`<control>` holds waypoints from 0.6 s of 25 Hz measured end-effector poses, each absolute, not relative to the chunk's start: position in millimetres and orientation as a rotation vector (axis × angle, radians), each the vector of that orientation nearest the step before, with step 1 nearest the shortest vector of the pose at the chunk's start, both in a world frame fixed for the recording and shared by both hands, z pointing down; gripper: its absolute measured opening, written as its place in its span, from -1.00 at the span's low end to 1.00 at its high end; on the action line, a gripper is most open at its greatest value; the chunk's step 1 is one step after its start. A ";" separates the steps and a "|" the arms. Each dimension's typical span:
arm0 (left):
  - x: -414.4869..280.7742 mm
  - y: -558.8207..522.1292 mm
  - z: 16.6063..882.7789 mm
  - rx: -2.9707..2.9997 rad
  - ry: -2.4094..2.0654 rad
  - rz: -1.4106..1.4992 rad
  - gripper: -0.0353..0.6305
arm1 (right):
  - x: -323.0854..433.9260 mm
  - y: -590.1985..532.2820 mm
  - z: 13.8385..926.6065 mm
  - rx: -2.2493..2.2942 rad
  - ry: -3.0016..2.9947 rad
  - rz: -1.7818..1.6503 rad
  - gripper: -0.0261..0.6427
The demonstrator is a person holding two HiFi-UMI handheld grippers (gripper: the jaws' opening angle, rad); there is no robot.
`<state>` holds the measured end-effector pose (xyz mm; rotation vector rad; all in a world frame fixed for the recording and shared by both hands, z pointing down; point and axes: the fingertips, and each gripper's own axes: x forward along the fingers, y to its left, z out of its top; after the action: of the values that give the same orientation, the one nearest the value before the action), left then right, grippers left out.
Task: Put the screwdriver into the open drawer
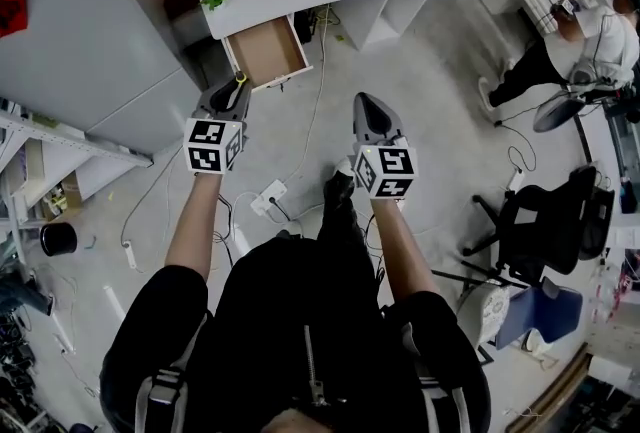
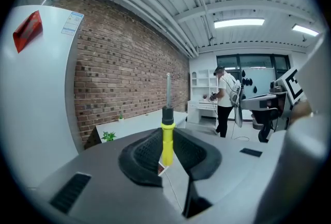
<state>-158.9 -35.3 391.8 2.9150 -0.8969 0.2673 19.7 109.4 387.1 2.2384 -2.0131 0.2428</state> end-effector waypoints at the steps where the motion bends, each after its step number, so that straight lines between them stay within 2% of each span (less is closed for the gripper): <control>1: -155.2 -40.5 393.6 2.909 -0.908 0.268 -0.66 | 24.9 101.4 389.2 2.229 -2.022 0.245 -0.90; 15: -91.1 -169.0 425.9 2.708 -1.236 0.332 -0.66 | 114.9 -85.2 418.2 1.928 -2.300 0.276 -0.90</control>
<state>-91.1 -169.0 425.9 2.7076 -1.2355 0.3319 114.9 -85.2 418.2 1.9285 -2.3000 0.2763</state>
